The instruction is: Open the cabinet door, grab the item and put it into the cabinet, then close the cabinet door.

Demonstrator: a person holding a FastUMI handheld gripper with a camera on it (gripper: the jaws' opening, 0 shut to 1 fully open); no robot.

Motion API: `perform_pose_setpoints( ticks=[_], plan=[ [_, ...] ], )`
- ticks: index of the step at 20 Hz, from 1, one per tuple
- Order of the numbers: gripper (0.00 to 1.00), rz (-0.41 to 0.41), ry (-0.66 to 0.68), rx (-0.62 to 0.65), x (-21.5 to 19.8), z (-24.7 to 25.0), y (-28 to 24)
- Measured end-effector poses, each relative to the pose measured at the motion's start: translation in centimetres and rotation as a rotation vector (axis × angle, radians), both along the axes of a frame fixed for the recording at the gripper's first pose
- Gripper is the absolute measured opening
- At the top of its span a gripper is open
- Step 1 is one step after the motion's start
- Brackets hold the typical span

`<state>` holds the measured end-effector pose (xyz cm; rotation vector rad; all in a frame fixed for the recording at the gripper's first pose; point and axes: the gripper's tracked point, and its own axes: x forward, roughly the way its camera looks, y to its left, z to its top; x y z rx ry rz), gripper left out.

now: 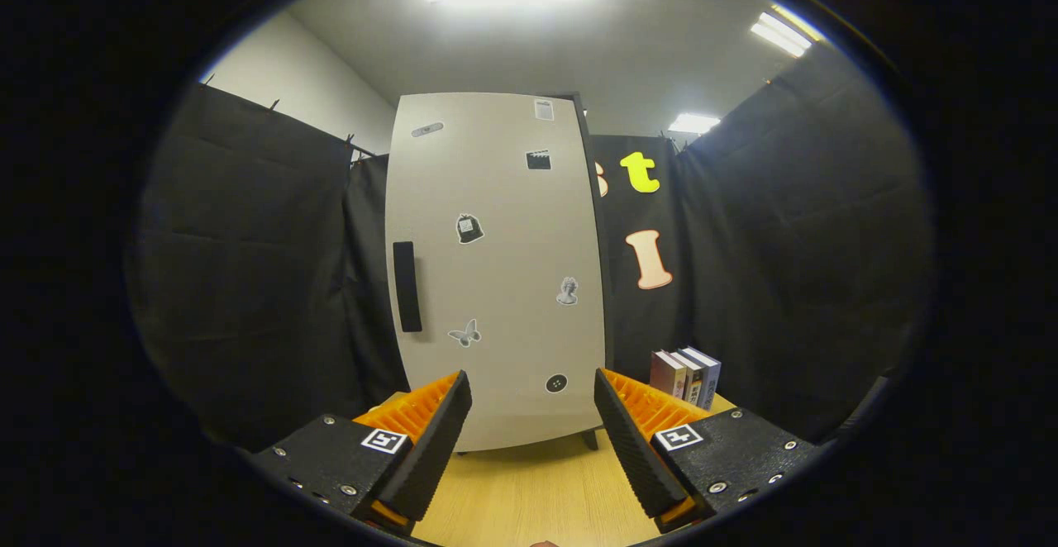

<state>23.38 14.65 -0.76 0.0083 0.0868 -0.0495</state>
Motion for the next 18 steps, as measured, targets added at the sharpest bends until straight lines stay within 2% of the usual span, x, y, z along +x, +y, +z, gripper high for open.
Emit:
perform_pose_setpoints(
  ticks=[18],
  plan=[
    [0.93,0.033,0.002,0.021,0.3,0.0,1.5]
  ],
)
